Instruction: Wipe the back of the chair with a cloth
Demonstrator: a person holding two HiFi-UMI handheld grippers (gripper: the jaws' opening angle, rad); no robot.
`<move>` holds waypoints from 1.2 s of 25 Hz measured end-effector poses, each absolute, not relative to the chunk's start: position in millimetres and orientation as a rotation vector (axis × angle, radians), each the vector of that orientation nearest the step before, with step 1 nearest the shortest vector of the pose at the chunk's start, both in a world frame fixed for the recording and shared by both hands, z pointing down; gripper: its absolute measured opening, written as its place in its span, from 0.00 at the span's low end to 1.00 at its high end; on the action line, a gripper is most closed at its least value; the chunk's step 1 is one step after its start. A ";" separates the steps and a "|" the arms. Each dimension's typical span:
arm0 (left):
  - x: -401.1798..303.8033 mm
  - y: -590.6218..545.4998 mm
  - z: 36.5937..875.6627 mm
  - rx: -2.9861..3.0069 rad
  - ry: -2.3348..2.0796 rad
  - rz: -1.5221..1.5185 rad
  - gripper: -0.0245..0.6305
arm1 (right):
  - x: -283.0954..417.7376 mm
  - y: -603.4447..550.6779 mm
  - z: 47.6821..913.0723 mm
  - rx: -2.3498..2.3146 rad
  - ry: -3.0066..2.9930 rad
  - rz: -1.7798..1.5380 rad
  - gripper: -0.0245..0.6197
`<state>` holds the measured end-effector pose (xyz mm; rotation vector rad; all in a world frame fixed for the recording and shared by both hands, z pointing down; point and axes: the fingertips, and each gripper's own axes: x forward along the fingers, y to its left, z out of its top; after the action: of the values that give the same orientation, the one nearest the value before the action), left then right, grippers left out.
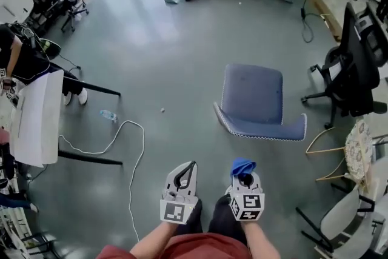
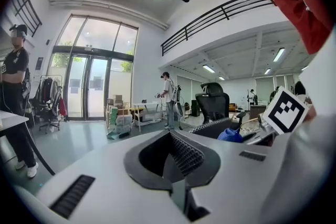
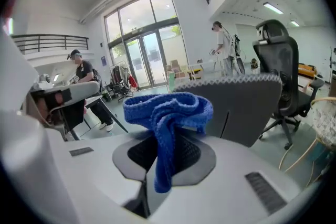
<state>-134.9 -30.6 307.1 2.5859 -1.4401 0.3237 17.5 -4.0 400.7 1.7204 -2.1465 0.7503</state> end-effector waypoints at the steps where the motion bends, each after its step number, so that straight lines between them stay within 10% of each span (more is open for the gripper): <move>1: -135.0 -29.8 290.5 2.573 -1.438 0.291 0.06 | 18.7 -0.3 381.9 1.720 -2.165 0.721 0.14; 30: -167.5 -55.4 -4.3 2.900 -1.662 -0.092 0.06 | 33.7 -37.4 -10.0 2.055 -2.407 -0.331 0.14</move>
<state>-167.5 -55.4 -4.3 2.8998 -1.6619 -0.0920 33.7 -37.4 -10.0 2.0553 -2.4074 -0.3307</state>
